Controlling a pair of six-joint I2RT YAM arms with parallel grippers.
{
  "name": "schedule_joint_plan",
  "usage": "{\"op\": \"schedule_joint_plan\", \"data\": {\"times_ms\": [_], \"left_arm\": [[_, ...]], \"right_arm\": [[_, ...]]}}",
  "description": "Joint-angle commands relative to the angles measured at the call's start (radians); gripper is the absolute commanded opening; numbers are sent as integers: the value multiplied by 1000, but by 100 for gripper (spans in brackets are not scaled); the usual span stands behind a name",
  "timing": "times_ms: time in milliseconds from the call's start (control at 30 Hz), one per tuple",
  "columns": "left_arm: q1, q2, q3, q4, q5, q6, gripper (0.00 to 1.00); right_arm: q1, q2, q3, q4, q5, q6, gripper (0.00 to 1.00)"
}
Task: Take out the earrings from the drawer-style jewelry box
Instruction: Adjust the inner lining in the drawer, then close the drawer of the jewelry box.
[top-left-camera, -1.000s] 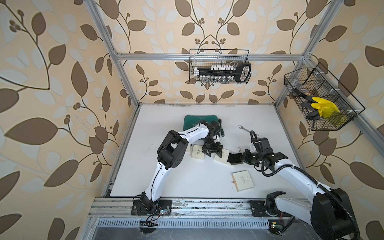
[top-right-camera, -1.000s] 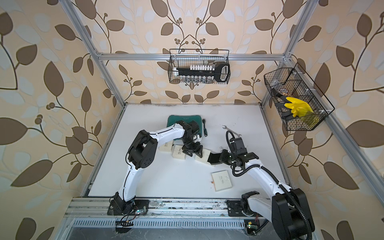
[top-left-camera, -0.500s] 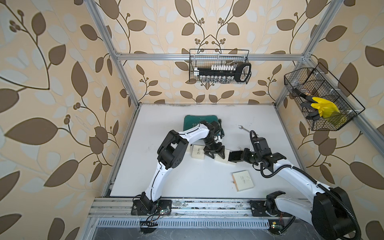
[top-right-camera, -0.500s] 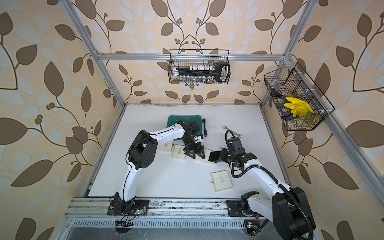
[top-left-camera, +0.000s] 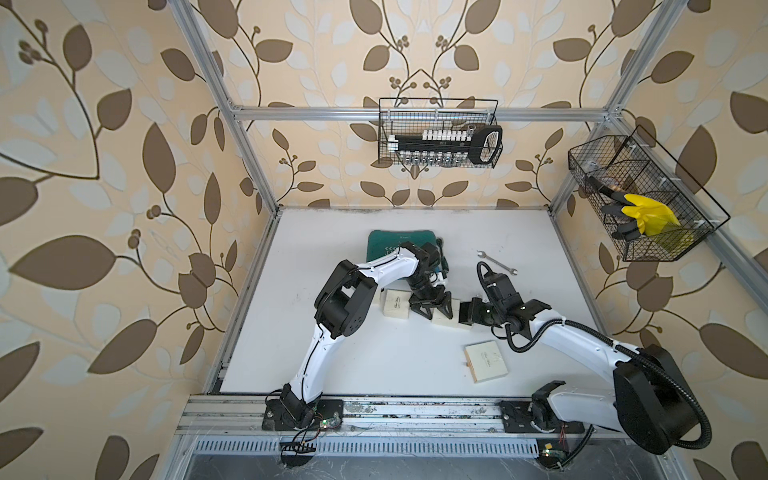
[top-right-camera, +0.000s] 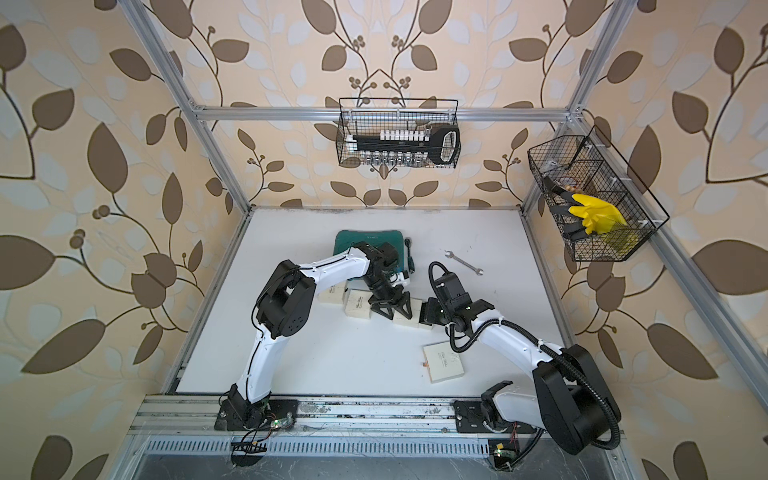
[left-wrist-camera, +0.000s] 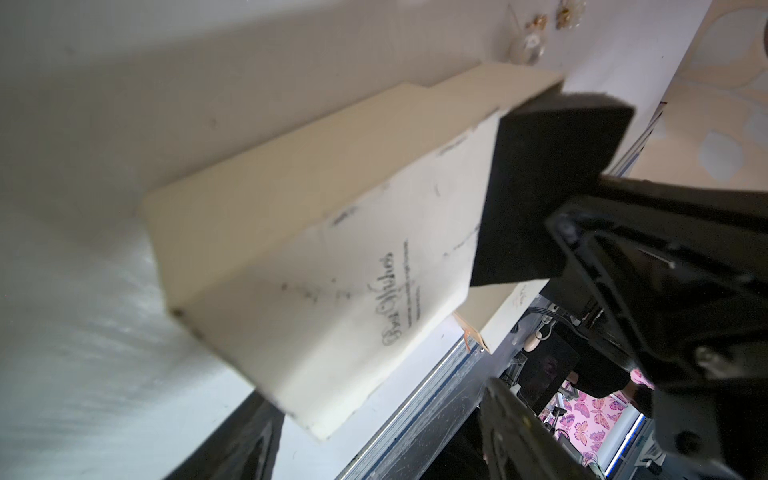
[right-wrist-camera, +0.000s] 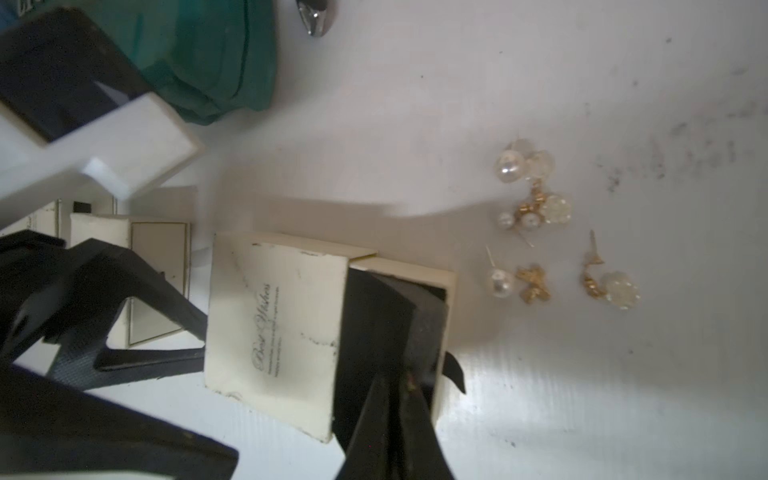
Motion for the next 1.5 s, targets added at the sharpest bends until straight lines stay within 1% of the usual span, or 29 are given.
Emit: {"op": "schedule_joint_plan", "data": {"times_ms": [0, 100, 200, 267, 333, 400, 467, 533, 633, 733, 967, 1100, 1267, 1367, 1467], "left_arm": [[-9, -57, 2, -7, 43, 28, 76], [-9, -60, 1, -7, 43, 31, 76], [-9, -63, -1, -8, 38, 30, 76], [-9, -65, -3, -7, 37, 31, 76], [-9, -65, -3, -9, 31, 30, 76], [-9, -63, -2, -9, 30, 29, 76], [-10, -61, -1, -10, 28, 29, 76], [-10, -61, -2, -11, 25, 28, 76], [-9, -57, -2, -14, 23, 29, 76], [-9, -60, 1, -14, 17, 29, 76], [-10, -57, 2, -15, 17, 28, 76], [-9, -60, 4, -16, 14, 30, 76], [-10, -63, -3, 4, 44, 32, 76], [-8, -51, 3, 1, 49, 31, 76], [-7, -47, 2, 1, 42, 29, 76]], "right_arm": [[29, 56, 42, 24, -32, -19, 11], [39, 93, 56, 23, -44, -19, 12], [39, 99, 69, -3, -31, -21, 14], [39, 86, 79, -29, -21, -29, 20], [39, 58, 89, -53, -2, -37, 30], [36, 26, 102, -74, 19, -48, 36], [29, 1, 115, -95, 42, -53, 40], [7, -10, 126, -113, 48, -53, 42], [-36, 6, 139, -133, 17, -55, 42], [-52, 33, 147, -142, -2, -61, 41], [-54, 134, 144, -138, -70, -67, 39], [-54, 187, 138, -147, -74, -59, 37], [-54, 220, 123, -104, -109, -61, 32], [-52, 243, 126, -72, -171, -67, 32], [-53, 235, 132, -74, -171, -67, 32]]}}
